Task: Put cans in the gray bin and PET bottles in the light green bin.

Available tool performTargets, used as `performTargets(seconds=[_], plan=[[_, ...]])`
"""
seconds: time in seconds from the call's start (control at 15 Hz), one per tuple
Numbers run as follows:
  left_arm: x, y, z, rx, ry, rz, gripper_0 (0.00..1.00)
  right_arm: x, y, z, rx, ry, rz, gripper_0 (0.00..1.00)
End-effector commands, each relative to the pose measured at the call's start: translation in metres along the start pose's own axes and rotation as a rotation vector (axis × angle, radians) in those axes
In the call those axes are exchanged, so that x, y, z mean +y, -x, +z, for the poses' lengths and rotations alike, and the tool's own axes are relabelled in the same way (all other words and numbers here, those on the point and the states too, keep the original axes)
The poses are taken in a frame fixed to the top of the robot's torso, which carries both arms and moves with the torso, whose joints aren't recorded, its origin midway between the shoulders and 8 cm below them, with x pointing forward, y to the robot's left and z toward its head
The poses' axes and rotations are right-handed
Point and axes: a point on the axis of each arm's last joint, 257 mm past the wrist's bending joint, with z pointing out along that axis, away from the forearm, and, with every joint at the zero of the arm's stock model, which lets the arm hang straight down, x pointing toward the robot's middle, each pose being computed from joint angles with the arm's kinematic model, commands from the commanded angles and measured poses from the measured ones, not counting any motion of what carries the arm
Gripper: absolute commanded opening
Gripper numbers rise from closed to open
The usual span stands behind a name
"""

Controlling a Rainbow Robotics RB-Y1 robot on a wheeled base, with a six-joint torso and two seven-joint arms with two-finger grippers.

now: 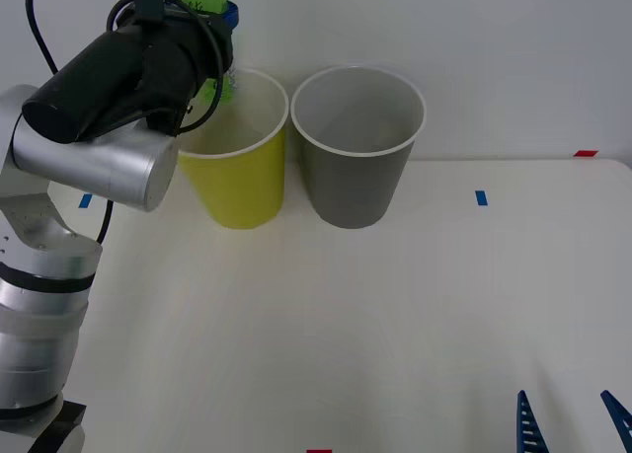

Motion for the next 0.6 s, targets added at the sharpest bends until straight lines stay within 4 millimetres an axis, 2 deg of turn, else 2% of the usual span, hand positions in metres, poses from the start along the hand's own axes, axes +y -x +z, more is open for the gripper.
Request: performTargets(seconds=[0.07, 0.13, 0.2, 0.27, 0.33, 0.47, 0.6], plan=[[0.001, 0.0, 0.001, 0.0, 0.002, -0.004, 0.0, 0.0, 0.0, 0.0, 0.0, 0.0, 0.0, 0.84], [0.002, 0.0, 0.001, 0.0, 0.003, -0.006, 0.0, 0.0, 0.0, 0.0, 0.0, 0.0, 0.0, 0.84], [0.004, 0.0, 0.0, 0.0, 0.005, -0.005, 0.12, 0.0, 0.0, 0.0, 0.0, 0.0, 0.0, 0.84], [0.005, 0.0, 0.0, 0.0, 0.006, -0.005, 0.75, 0.0, 0.0, 0.0, 0.0, 0.0, 0.0, 0.83], [0.006, 0.002, 0.0, -0.003, 0.007, -0.005, 1.0, 0.0, 0.0, 0.0, 0.0, 0.0, 0.0, 0.83], [0.009, 0.013, -0.007, -0.014, 0.013, -0.009, 1.0, 0.0, 0.0, 0.0, 0.0, 0.0, 0.0, 0.84], [0.011, 0.024, -0.023, 0.008, 0.029, -0.007, 1.0, 0.0, 0.0, 0.0, 0.0, 0.0, 0.0, 0.84]])
